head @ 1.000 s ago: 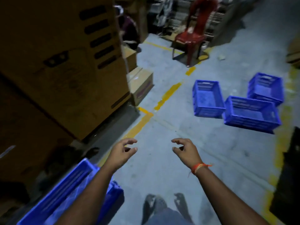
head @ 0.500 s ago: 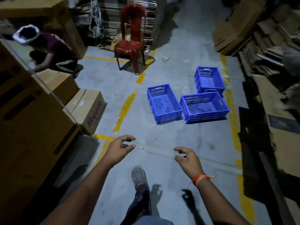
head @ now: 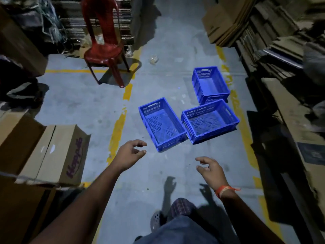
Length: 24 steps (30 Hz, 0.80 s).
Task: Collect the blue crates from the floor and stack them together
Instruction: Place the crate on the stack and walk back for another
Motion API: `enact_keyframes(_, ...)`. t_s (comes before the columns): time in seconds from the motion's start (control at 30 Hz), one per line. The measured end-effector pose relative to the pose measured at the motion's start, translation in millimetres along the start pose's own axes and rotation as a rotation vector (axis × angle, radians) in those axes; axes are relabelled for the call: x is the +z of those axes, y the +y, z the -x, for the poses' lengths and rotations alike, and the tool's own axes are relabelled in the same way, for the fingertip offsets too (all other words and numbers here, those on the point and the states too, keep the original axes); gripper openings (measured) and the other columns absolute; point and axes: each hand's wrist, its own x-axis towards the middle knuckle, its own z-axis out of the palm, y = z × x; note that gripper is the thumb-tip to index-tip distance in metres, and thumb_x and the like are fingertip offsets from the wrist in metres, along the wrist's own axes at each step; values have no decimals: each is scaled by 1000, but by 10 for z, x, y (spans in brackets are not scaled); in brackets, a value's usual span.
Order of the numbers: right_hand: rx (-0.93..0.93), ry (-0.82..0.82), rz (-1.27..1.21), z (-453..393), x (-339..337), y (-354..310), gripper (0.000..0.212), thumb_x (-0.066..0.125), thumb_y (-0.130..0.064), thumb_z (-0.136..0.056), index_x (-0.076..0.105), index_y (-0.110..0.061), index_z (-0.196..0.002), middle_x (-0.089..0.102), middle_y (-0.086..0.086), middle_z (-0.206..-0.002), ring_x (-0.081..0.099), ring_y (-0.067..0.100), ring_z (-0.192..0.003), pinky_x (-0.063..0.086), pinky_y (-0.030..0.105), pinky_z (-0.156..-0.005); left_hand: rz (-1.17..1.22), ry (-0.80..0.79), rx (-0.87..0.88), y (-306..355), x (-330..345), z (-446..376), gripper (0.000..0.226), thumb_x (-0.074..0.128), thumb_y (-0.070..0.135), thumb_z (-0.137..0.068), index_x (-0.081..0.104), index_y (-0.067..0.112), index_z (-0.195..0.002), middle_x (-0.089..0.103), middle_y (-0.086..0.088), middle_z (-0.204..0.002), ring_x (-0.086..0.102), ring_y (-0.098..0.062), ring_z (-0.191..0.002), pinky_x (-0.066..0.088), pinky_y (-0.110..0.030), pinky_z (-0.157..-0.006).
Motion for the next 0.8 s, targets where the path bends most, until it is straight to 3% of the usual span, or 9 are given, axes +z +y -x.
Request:
enact_keyframes(0.13,69,23,-44,-775,87,-29,27,68,-13,-83,71,-27,-107,59,0,-109,62,2,-86,49,22,-82,-63,-95,32,215,-136,-1040,20,70,30,-90,68,37,-108,58,8,-122,70,-5,-85,52,-21,-63)
enact_keyframes(0.23,90,70,-75,-1461,198,-2,27,70,-15,-82,70,-34,-101,62,2,-108,59,-7,-90,44,11,-78,-106,-148,36,326,-189,-1883,20,69,30,-90,68,35,-109,59,8,-123,70,-4,-84,48,-17,-64)
enact_keyframes(0.3,146,75,-100,-1941,237,-16,25,69,-22,-79,70,-41,-95,63,-5,-106,60,-8,-86,48,21,-84,-131,-179,29,442,-219,-2447,19,69,27,-91,68,32,-109,60,8,-122,69,-1,-79,47,-15,-61)
enact_keyframes(0.4,196,54,-79,-2502,291,-121,25,71,-20,-79,71,-37,-99,61,-5,-104,61,-1,-83,48,27,-89,-148,-229,20,632,-302,-3108,18,69,21,-91,69,25,-109,64,8,-111,67,0,-71,46,-13,-59)
enact_keyframes(0.5,210,47,-70,-2986,333,-212,27,72,-19,-77,73,-29,-103,64,2,-102,64,13,-88,51,32,-88,-174,-245,38,758,-448,-3718,19,70,19,-91,70,22,-110,64,14,-112,69,-3,-81,50,-14,-70)
enact_keyframes(0.63,290,127,-121,-3454,464,-197,27,74,-11,-77,72,-24,-101,63,0,-94,65,19,-76,54,35,-79,-229,-324,37,650,-625,-4515,16,71,18,-90,71,21,-106,69,21,-107,72,-6,-87,54,-33,-86)
enact_keyframes(0.73,321,165,-103,-3745,703,-151,27,67,-11,-76,72,-18,-102,71,9,-100,68,26,-88,53,34,-81,-261,-390,39,475,-756,-5118,17,70,16,-91,71,21,-107,71,11,-111,72,-8,-91,54,-36,-90)
enact_keyframes(0.8,390,146,-96,-3894,885,-185,26,63,-15,-77,72,-20,-101,73,6,-96,69,22,-84,52,32,-77,-290,-451,54,325,-841,-5526,19,70,17,-92,71,23,-109,69,4,-118,71,-9,-96,53,-36,-92)
